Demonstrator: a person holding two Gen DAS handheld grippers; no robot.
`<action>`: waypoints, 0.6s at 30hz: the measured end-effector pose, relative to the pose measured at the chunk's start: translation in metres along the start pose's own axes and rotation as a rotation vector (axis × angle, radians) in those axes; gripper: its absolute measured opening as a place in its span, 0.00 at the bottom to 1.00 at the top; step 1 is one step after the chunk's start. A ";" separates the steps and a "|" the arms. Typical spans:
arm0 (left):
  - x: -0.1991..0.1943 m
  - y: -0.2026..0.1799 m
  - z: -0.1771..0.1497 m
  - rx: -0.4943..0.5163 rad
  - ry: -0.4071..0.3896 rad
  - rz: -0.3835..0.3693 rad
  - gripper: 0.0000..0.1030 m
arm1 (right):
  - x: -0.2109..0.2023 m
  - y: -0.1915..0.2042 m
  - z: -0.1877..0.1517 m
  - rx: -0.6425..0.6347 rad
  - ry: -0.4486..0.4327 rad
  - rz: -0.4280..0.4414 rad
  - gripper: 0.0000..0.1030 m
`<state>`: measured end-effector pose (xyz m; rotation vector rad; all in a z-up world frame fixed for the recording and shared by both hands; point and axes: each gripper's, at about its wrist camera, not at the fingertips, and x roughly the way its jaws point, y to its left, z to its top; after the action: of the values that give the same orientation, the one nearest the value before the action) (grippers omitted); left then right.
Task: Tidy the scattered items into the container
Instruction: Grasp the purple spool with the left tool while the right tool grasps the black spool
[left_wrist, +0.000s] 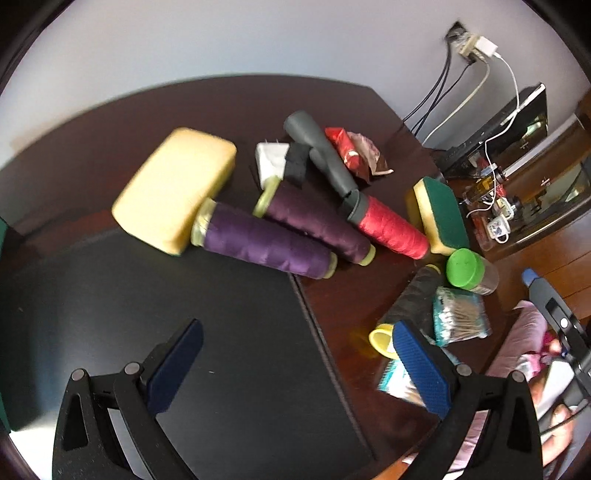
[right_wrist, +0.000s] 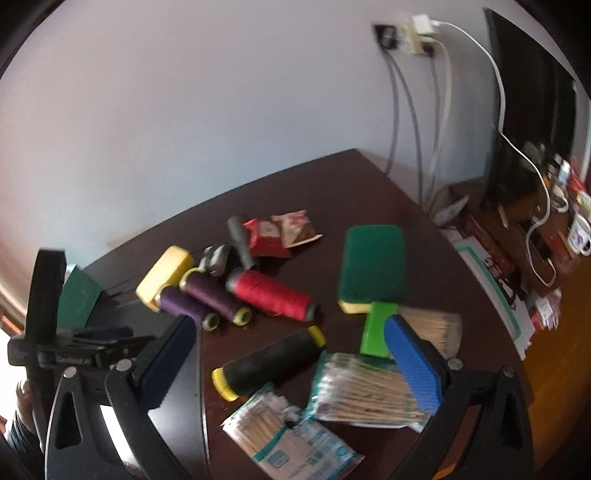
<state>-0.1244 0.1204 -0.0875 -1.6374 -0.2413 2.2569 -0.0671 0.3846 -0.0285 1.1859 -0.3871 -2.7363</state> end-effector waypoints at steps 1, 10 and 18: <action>0.002 0.002 0.001 -0.019 0.014 -0.015 1.00 | -0.002 -0.008 0.003 0.020 -0.007 -0.005 1.00; 0.025 0.028 0.009 -0.192 0.095 -0.077 1.00 | 0.012 -0.050 0.006 0.157 0.078 -0.023 1.00; 0.034 0.039 0.015 -0.261 0.103 -0.071 0.99 | 0.019 -0.056 -0.005 0.074 0.094 -0.058 1.00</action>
<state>-0.1551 0.0977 -0.1255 -1.8355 -0.5792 2.1528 -0.0775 0.4328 -0.0609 1.3586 -0.4531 -2.7237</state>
